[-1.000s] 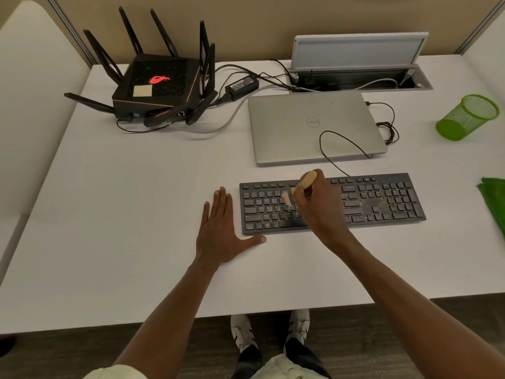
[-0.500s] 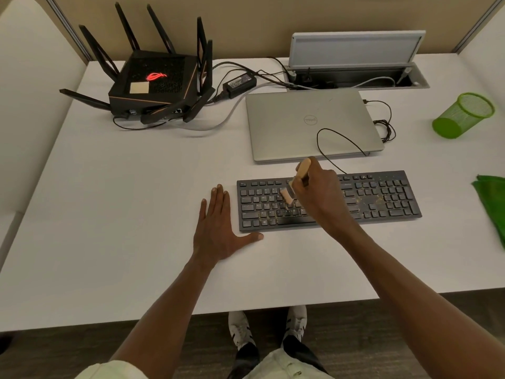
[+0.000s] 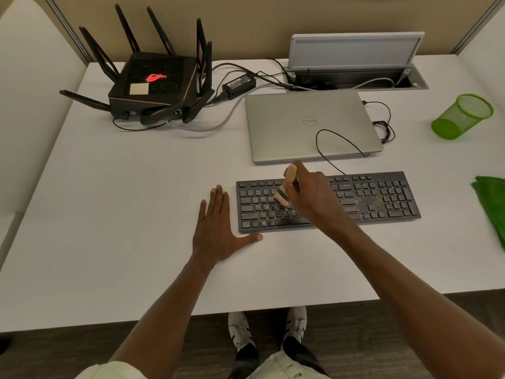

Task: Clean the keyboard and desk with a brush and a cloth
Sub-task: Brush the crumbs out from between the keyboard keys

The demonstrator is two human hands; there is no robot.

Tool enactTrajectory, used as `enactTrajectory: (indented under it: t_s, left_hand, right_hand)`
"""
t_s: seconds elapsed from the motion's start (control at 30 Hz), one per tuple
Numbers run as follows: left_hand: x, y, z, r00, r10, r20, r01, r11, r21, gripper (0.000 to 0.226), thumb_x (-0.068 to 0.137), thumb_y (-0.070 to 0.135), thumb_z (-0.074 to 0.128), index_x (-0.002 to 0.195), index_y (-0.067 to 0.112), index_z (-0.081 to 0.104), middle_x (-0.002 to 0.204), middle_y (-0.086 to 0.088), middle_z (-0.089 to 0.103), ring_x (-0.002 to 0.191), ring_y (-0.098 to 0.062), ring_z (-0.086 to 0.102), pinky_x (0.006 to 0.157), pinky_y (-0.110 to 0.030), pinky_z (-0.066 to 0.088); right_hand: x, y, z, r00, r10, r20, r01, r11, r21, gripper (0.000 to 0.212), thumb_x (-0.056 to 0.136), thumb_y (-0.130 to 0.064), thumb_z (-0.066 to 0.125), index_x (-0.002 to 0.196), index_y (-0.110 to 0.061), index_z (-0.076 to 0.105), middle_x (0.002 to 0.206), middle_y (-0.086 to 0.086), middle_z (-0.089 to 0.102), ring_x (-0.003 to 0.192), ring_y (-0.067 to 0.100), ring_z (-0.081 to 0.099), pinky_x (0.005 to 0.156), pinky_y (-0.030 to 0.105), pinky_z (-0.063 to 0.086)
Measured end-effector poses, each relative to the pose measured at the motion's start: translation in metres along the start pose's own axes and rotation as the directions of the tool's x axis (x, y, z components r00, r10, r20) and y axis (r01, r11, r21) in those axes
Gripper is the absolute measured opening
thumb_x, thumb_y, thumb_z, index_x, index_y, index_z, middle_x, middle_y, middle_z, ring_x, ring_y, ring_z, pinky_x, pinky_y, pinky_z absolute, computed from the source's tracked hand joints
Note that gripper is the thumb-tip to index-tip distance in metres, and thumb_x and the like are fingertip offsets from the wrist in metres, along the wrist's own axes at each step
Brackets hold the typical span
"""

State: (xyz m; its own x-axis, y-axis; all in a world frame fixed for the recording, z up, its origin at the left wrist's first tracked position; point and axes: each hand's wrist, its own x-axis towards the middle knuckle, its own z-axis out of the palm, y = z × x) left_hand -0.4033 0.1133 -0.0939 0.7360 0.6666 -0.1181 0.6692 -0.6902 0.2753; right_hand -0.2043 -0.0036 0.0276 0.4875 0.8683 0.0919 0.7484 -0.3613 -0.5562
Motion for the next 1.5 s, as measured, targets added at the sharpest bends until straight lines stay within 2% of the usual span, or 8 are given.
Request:
enactTrajectory:
  t_s: [0.23,0.33,0.47,0.7,0.83,0.97,1.37,1.5]
  left_hand:
    - [0.0,0.0,0.0,1.0,0.002,0.008,-0.002,1.0,0.009,0.145,0.062,0.108,0.023,0.162,0.004,0.003,0.17,-0.009,-0.015,0.156,-0.019,-0.017,0.128,-0.043,-0.006]
    - [0.0,0.0,-0.001,1.0,-0.002,0.017,0.002,1.0,0.01,0.146,0.061,0.108,0.022,0.162,0.005,0.001,0.169,-0.009,-0.016,0.156,-0.019,-0.018,0.128,-0.043,-0.007]
    - [0.0,0.0,-0.001,1.0,0.003,0.009,-0.003,1.0,-0.008,0.146,0.061,0.108,0.022,0.162,0.004,0.001,0.169,-0.009,-0.016,0.156,-0.019,-0.017,0.128,-0.043,-0.006]
    - [0.0,0.0,-0.001,1.0,0.006,0.006,-0.006,1.0,-0.019,0.147,0.06,0.109,0.019,0.162,0.004,0.002,0.169,-0.009,-0.015,0.157,-0.02,-0.016,0.128,-0.044,-0.005]
    - [0.0,0.0,0.0,1.0,0.001,0.005,-0.001,1.0,-0.018,0.146,0.061,0.108,0.024,0.162,0.005,0.001,0.169,-0.008,-0.016,0.156,-0.018,-0.018,0.128,-0.042,-0.006]
    - [-0.001,0.0,0.0,1.0,0.0,-0.001,0.0,1.0,-0.016,0.146,0.062,0.107,0.028,0.162,0.004,0.002,0.17,-0.009,-0.015,0.156,-0.017,-0.018,0.128,-0.042,-0.007]
    - [0.0,0.0,-0.001,1.0,-0.001,0.009,0.001,1.0,-0.019,0.147,0.061,0.108,0.026,0.162,0.005,0.001,0.17,-0.008,-0.016,0.156,-0.018,-0.018,0.127,-0.042,-0.007]
    - [0.0,0.001,-0.002,1.0,-0.008,0.016,0.009,1.0,-0.017,0.148,0.06,0.109,0.021,0.162,0.005,-0.001,0.169,-0.008,-0.018,0.155,-0.017,-0.02,0.128,-0.042,-0.007]
  right_hand:
    - [-0.002,0.013,-0.009,0.996,0.076,-0.041,-0.074,0.996,0.045,0.01,0.099,-0.021,0.051,0.098,-0.012,0.054,0.069,-0.002,0.064,0.054,0.007,0.06,0.046,0.025,0.049]
    - [-0.003,0.01,-0.005,0.996,0.077,-0.051,-0.075,0.996,0.047,0.013,0.101,-0.022,0.049,0.1,-0.01,0.054,0.065,-0.01,0.058,0.051,0.0,0.056,0.043,0.014,0.043]
    - [-0.011,0.007,-0.007,1.0,0.004,0.014,-0.004,0.998,0.061,0.015,0.103,-0.018,0.046,0.097,-0.006,0.052,0.063,-0.008,0.054,0.048,-0.003,0.054,0.045,0.008,0.039]
    - [-0.009,0.016,-0.008,0.948,-0.257,0.187,0.262,0.965,-0.004,0.008,0.1,-0.013,0.051,0.093,-0.017,0.054,0.074,-0.004,0.062,0.061,0.008,0.055,0.052,0.025,0.043]
    - [-0.009,0.027,-0.019,0.949,-0.228,0.216,0.256,0.96,-0.115,0.013,0.094,-0.006,0.058,0.096,-0.019,0.055,0.075,-0.004,0.062,0.062,0.013,0.056,0.053,0.025,0.042]
    - [-0.005,0.02,-0.02,0.952,-0.255,0.172,0.27,0.96,-0.07,0.009,0.096,-0.008,0.054,0.095,-0.016,0.054,0.067,-0.005,0.058,0.054,0.001,0.048,0.05,0.018,0.03]
    - [-0.004,0.025,-0.025,0.968,-0.221,0.119,0.228,0.972,-0.053,0.006,0.1,-0.011,0.051,0.096,-0.013,0.056,0.067,-0.005,0.06,0.051,-0.003,0.049,0.047,0.017,0.032]
    - [-0.009,0.023,-0.012,0.96,-0.223,0.166,0.235,0.971,-0.053,0.009,0.102,-0.018,0.048,0.095,-0.015,0.053,0.07,-0.001,0.062,0.055,0.011,0.055,0.048,0.024,0.039]
